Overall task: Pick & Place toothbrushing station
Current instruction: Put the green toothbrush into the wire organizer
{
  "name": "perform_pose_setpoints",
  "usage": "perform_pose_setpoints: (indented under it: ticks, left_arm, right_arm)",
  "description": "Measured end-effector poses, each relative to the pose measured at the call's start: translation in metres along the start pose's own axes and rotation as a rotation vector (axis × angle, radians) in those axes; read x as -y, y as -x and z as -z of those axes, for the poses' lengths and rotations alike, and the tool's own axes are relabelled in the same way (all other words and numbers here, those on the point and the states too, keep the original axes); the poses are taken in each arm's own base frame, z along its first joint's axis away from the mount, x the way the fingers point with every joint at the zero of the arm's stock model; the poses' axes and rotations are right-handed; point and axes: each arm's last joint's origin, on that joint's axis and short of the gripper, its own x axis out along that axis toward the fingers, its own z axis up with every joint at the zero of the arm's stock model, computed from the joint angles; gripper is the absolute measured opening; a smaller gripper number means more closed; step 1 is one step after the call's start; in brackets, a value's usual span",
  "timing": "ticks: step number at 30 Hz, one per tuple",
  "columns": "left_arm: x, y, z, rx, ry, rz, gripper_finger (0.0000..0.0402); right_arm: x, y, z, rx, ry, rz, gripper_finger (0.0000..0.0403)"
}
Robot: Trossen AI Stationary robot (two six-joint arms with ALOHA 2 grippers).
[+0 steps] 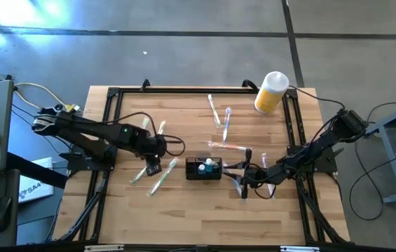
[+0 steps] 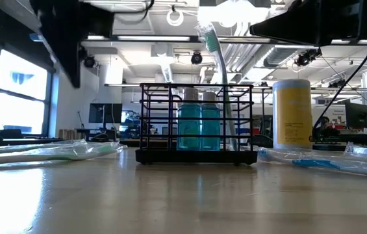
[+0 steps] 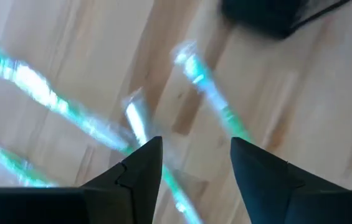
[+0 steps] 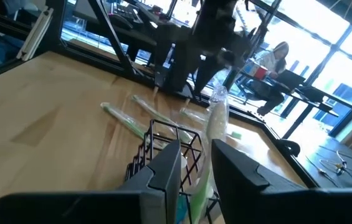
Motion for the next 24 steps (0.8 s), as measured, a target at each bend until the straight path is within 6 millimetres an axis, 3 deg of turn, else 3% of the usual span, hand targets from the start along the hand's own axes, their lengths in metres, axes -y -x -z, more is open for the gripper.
perform_pose_setpoints:
  ticks: [10,24]
  left_arm:
    - [-0.010,-0.045,0.026,-0.041,0.112,-0.033,0.0182]
    - [-0.019,-0.072,0.049,-0.111,0.312,-0.019,0.0182]
  right_arm:
    - [-0.001,0.000,0.003,-0.024,-0.012,-0.008,0.0082]
    - [-0.001,0.000,0.005,-0.040,-0.019,-0.016,0.0082]
